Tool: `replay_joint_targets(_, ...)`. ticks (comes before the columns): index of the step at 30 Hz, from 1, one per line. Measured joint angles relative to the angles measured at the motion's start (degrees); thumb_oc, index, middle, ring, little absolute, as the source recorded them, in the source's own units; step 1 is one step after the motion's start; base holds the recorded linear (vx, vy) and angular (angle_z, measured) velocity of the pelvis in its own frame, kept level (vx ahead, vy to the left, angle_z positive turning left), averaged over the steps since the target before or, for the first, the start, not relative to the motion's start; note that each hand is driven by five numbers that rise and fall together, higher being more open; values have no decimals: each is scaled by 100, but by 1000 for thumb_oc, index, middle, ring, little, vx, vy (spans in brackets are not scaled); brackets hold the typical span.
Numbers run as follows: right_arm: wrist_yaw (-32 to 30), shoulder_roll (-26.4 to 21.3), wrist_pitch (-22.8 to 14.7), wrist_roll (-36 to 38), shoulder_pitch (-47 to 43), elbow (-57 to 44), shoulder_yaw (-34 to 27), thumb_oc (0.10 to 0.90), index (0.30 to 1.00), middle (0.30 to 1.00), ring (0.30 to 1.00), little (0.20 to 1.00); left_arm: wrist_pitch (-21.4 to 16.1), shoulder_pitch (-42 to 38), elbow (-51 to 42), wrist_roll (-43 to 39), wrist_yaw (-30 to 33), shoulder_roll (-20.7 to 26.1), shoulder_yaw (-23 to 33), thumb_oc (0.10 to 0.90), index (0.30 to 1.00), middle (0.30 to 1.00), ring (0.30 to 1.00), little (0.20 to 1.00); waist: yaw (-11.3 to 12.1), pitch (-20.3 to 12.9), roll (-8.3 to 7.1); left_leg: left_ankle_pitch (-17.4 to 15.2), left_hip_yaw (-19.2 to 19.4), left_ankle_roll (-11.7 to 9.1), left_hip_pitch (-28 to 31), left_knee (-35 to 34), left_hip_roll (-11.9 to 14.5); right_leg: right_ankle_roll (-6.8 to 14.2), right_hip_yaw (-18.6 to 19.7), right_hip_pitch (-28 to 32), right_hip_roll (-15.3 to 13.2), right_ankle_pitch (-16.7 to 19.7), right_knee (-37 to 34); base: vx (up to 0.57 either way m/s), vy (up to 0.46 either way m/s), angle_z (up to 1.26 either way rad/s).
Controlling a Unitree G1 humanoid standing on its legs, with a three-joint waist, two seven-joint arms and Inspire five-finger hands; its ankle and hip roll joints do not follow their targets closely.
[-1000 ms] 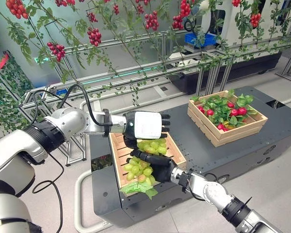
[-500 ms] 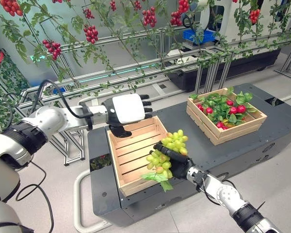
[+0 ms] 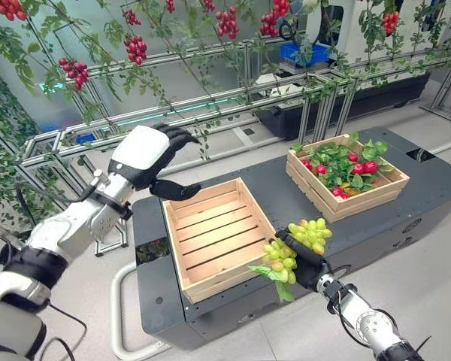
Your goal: Pick up the fruits from the basket on one side to the basket on the other side
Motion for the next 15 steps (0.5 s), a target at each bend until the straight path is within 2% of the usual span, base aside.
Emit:
replay_joint_targets(4, -15, 190, -158, -234, 175, 254, -227, 400, 300, 300, 300, 300, 260, 829, -58, -782, -429, -529, 495, 800, 900, 900, 900, 900, -125, 82, -138, -14, 54, 7, 6, 0, 1, 6, 77, -36, 7, 5, 0, 5, -8, -10)
replay_joint_targets(6, -48, 345, -220, -472, 269, 299, -409, 400, 300, 300, 300, 300, 402, 1224, -108, -1395, -635, -990, 853, 800, 900, 900, 900, 900, -129, 113, -182, -27, 152, 21, 45, 0, 5, 11, 147, -52, 8, 8, -1, 10, -5, -21)
replay_joint_targets(8, -154, 574, -458, -643, 393, 379, -529, 400, 300, 300, 300, 300, 614, 1708, -254, -2158, -811, -1773, 1337, 800, 900, 900, 900, 900, -152, 148, -245, -65, 222, 15, 116, 0, 8, 46, 208, -50, 12, 25, -1, 12, -3, -18)
replay_joint_targets(11, -311, 763, -547, -660, 410, 470, -643, 400, 300, 300, 300, 300, 827, 1906, -256, -2718, -941, -2288, 1398, 800, 900, 900, 900, 900, -136, 183, -296, -89, 306, 14, 141, 0, 13, 48, 290, -47, 19, 29, -2, 23, -19, -17)
replay_joint_targets(13, -419, 937, -644, -838, 457, 520, -673, 400, 300, 300, 300, 300, 873, 2238, -262, -3049, -962, -2858, 1581, 800, 900, 900, 900, 900, -198, 216, -348, -123, 338, -2, 202, 1, 23, 49, 332, -56, 37, 28, -2, 33, -36, -16)
replay_joint_targets(15, -496, 1059, -662, -885, 475, 605, -679, 400, 300, 300, 300, 300, 907, 2467, -263, -3188, -973, -3129, 1612, 800, 900, 900, 900, 900, -200, 223, -371, -155, 340, -23, 252, 0, 44, 41, 427, -46, 64, 23, -2, 31, -49, -21)
